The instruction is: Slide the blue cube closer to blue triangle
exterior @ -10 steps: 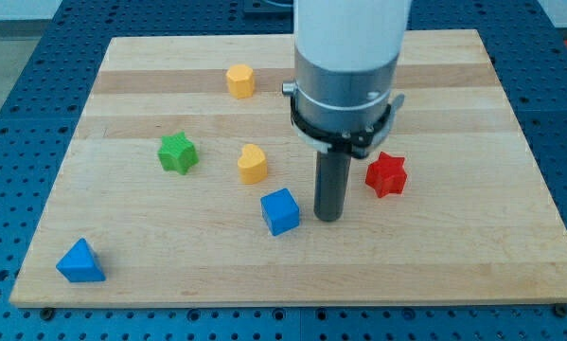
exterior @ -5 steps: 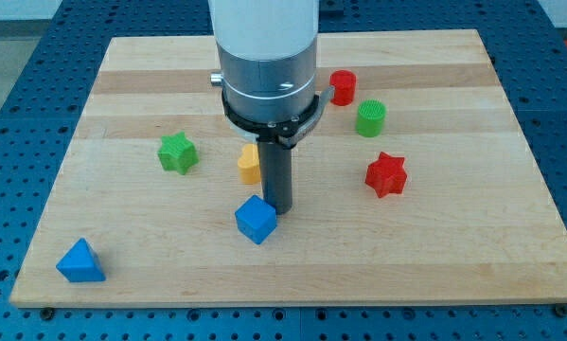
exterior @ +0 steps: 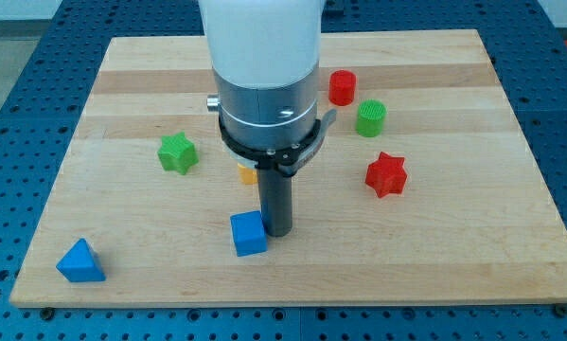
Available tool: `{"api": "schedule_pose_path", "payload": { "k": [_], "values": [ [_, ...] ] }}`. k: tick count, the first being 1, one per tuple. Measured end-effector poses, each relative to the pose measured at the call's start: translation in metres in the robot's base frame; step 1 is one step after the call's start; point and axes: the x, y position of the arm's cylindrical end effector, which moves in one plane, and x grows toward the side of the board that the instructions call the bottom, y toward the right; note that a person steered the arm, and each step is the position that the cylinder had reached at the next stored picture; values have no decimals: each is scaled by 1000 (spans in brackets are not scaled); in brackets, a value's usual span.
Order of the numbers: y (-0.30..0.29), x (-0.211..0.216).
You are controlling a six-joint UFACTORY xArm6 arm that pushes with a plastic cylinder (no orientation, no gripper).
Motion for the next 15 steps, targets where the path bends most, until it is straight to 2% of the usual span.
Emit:
{"api": "schedule_pose_path", "payload": {
  "k": [2,3,5,6,7,11,15],
  "values": [
    [-27,8],
    [-13,8],
    [1,35],
    [-12,29],
    [-16,4],
    [-32,25],
    [-87,29]
  ]
}}
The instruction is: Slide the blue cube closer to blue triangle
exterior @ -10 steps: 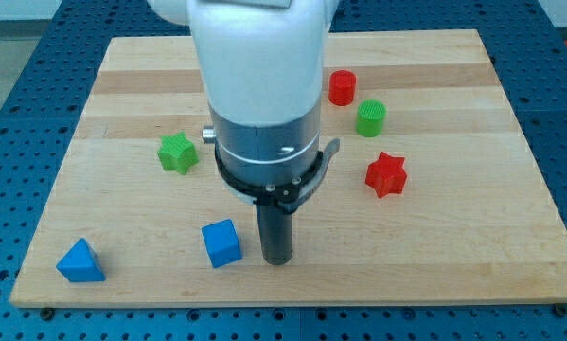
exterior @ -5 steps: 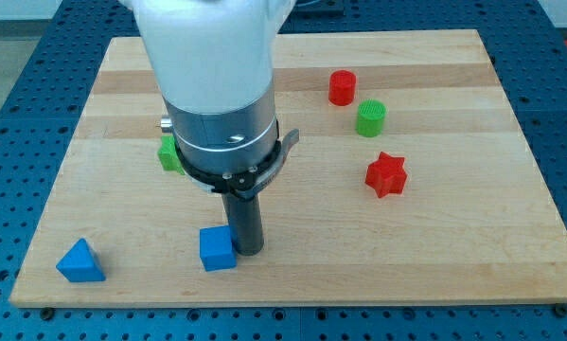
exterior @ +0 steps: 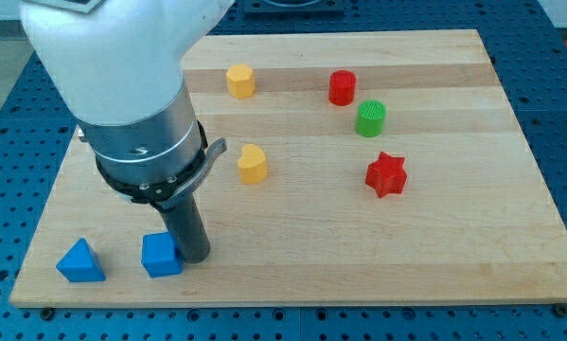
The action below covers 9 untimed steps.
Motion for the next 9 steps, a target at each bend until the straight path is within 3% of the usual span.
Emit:
{"api": "schedule_pose_path", "payload": {
  "k": [3,6,9],
  "values": [
    [-11,17],
    [-18,-15],
    [-22,1]
  ]
}}
